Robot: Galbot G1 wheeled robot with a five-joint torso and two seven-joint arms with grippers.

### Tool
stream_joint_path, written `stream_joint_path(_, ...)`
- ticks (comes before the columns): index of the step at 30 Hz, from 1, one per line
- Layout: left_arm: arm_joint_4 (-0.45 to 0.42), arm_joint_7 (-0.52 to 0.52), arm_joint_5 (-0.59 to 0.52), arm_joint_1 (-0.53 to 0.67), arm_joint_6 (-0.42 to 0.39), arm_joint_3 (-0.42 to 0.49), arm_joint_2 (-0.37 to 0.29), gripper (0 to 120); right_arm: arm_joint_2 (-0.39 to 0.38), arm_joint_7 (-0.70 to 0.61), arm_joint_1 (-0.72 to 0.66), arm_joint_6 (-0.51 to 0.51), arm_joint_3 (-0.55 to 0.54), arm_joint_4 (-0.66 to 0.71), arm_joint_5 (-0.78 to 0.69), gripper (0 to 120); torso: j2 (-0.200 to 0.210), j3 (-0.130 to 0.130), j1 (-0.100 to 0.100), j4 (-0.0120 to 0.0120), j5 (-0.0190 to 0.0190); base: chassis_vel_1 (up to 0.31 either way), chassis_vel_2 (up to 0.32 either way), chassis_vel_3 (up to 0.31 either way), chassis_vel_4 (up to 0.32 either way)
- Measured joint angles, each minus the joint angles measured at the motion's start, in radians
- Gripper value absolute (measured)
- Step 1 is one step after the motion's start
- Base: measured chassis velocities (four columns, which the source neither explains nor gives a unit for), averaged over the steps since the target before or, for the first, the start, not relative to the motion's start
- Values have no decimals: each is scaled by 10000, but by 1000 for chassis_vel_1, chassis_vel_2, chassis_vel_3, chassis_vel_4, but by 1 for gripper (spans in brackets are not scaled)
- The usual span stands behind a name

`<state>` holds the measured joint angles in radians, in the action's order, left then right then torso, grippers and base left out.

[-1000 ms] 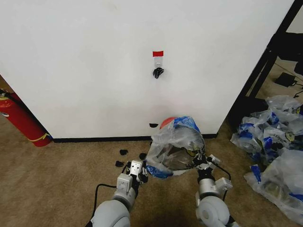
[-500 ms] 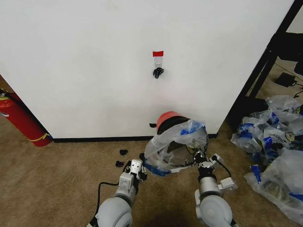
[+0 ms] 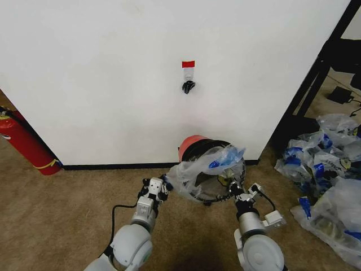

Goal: Pick up the garbage bag from the wall and place it over the trash bin.

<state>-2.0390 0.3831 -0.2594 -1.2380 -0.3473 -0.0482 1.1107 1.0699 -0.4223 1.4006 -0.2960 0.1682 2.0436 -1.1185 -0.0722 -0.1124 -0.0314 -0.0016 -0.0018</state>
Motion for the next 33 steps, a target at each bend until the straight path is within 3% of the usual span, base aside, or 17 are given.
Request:
stream_joint_path(12,63,-297,-63,-153,30,-41,-182,0,-763,-511,-69,635,77,-91,459,0,0,0,0,0,0,0,0,0,0)
stream_joint_path(15,88,-477,-96,-202,104,20,-159,5,-832,-485,-76,719,76,-18,344,0,0,0,0,0,0,0,0,0,0)
stream_joint_path(21,97,-989,-1,-407,428,-11,-168,31,-900,-457,-279,750,137,45,63,0,0,0,0,1,0,0,0,0,0)
stream_joint_path(24,86,-1217,201,-523,668,-68,-211,38,-922,-457,-353,748,194,-11,43,0,0,0,0,0,0,0,0,0,0)
stream_joint_path(33,92,-2634,1984,-892,1833,-418,-517,71,-818,-530,-762,642,417,-330,-51,0,0,0,0,1,0,0,0,0,0)
